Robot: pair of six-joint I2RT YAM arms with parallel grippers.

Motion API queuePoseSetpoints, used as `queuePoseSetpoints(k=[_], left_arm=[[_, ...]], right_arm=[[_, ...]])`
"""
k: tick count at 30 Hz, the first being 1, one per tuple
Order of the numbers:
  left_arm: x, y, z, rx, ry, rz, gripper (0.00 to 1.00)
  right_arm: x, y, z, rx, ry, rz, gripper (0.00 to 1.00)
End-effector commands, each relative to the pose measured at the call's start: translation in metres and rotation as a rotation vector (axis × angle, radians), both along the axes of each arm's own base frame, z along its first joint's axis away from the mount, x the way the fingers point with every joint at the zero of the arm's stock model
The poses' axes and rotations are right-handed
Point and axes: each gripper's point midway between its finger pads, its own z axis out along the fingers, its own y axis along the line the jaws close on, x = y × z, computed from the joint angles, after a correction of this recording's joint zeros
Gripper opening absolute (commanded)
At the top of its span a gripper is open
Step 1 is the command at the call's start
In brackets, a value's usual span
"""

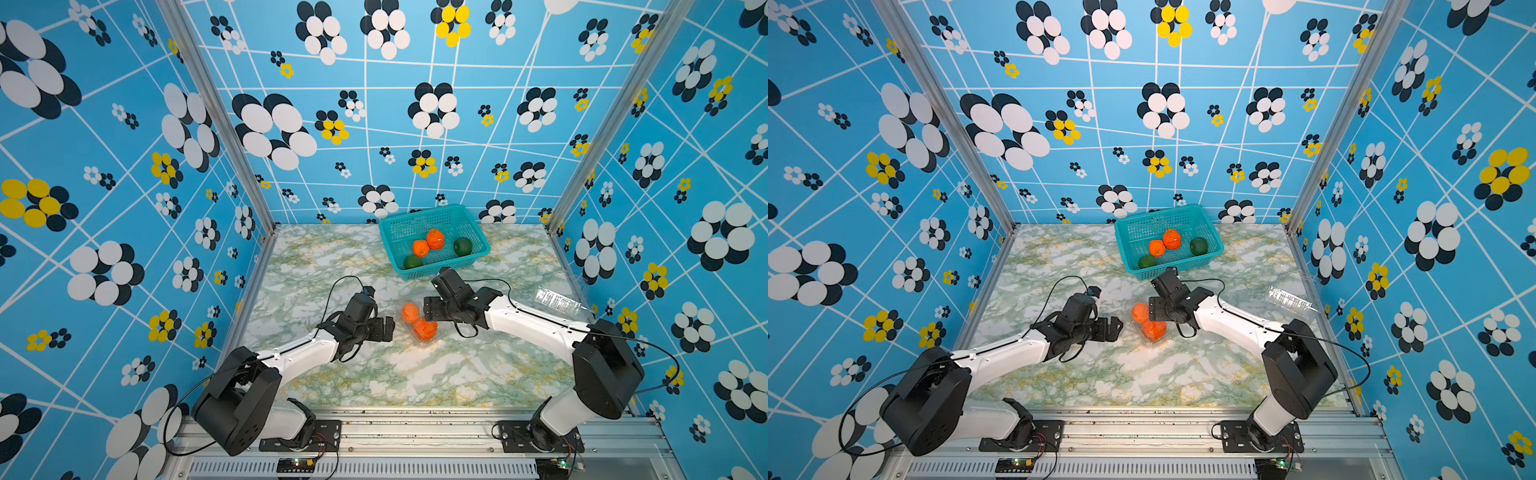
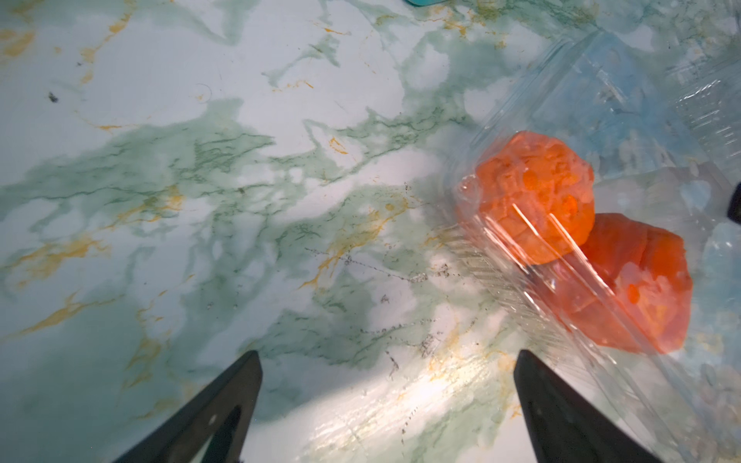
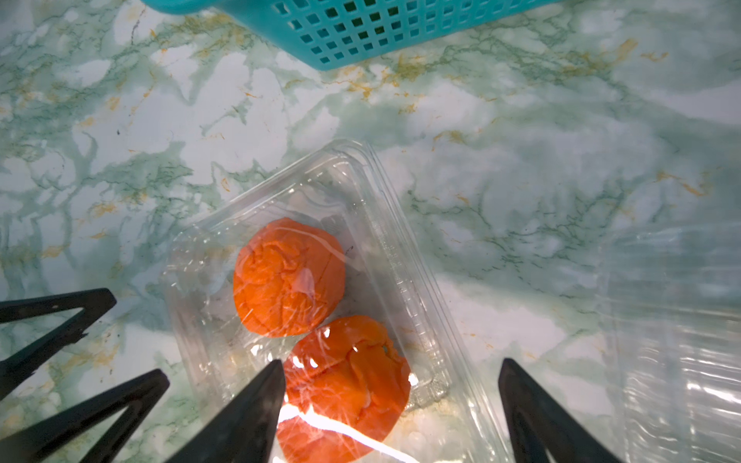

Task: Take oranges out of containers
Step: Adjust the packing box at the center of the board, then open the packing box at the center of the board.

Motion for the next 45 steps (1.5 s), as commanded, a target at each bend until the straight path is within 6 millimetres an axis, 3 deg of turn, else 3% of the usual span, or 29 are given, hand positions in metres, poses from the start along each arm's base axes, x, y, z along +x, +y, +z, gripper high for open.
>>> queuePoseSetpoints(k=[1, 10, 15, 37, 45], left_arm=[[0.011, -0.011, 0.011, -0.073, 0.000, -0.009, 1.00], [0.014, -0.019, 0.019, -0.118, -0.021, -0.019, 0.99], [0.017, -0.024, 0.013, -0.140, -0.003, -0.017, 0.99], [0.025, -0.027, 0.003, -0.152, 0.004, 0.008, 1.00], [0.018, -0.029, 0.026, -0.249, -0.121, 0.001, 0.99]], right_arm=[[-0.003, 0.003, -0.002, 0.019, -0.003, 0.027, 0.85], [-0.003, 0.005, -0.011, 0.032, 0.002, 0.025, 0.84], [-0.002, 0.014, -0.013, 0.078, 0.004, 0.037, 0.84], [-0.002, 0.013, -0.015, 0.078, 0.001, 0.035, 0.81], [-0.003, 0.012, -0.018, 0.075, 0.007, 0.028, 0.81]])
